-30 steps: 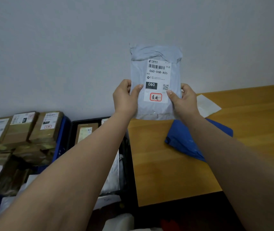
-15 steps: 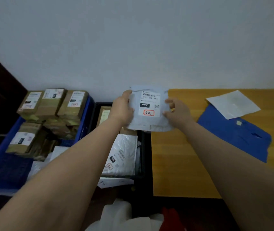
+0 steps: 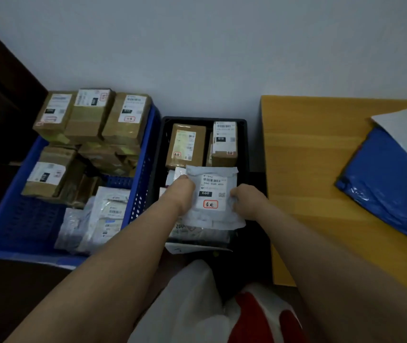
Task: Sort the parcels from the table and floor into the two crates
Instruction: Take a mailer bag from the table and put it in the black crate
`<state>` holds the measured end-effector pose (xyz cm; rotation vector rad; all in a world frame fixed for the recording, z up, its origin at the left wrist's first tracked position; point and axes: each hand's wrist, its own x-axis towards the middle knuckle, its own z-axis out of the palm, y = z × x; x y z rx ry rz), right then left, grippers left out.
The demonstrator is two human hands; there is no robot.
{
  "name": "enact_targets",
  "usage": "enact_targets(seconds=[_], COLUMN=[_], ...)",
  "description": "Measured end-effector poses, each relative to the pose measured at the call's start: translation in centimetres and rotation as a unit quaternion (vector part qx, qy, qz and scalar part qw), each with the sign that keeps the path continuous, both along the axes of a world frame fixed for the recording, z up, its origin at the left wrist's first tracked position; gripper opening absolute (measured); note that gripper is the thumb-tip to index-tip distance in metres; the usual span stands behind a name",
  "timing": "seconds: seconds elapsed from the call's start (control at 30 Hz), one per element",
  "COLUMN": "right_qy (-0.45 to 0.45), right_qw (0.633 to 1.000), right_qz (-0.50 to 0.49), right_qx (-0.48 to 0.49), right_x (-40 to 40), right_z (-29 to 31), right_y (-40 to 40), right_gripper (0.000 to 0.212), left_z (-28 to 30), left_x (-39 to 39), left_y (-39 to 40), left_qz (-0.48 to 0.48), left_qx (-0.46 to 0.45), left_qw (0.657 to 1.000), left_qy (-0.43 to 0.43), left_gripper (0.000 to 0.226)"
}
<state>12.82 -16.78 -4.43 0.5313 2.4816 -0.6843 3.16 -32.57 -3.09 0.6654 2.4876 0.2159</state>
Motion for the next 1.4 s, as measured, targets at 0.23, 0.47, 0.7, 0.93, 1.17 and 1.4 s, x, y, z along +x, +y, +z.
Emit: enact_targets(seconds=[0.23, 0.47, 0.7, 0.93, 1.17, 1.4], right_qy=[-0.061, -0.07, -0.004, 0.036, 0.034, 0.039], right_qw=[0.996, 0.994, 0.994, 0.981, 0.965, 0.952], right_qz=[0.044, 0.043, -0.015, -0.127, -0.2, -0.252], right_qx=[0.042, 0.07, 0.106, 0.145, 0.167, 0.166], right_x=[-0.6, -1.6, -2.5, 2.0, 8.5, 13.3], right_z=[-5.2, -1.3, 6.6, 10.0, 10.2, 8.9], right_y=[-1.5, -1.1, 1.2, 6.6, 14.3, 25.7], right_gripper=[0.027, 0.025, 0.035, 0.035, 0.034, 0.037], left_z=[-6.0, -1.8, 5.2, 8.3, 8.8, 9.1], left_x=[0.3, -2.0, -4.0, -1.5, 4.6, 8.8], left_y=[-1.6, -1.8, 2.5, 11.7, 21.7, 32.1], left_qz=[-0.06, -0.124, -0.182, -0.276, -0.358, -0.363], left_qx=[-0.043, -0.11, -0.026, 0.074, 0.111, 0.117], left_qw=[0.997, 0.984, 0.979, 0.951, 0.918, 0.918], left_qy=[0.006, 0.062, 0.093, 0.122, 0.127, 0.113], left_gripper=[0.031, 0.038, 0.034, 0.033, 0.039, 0.042])
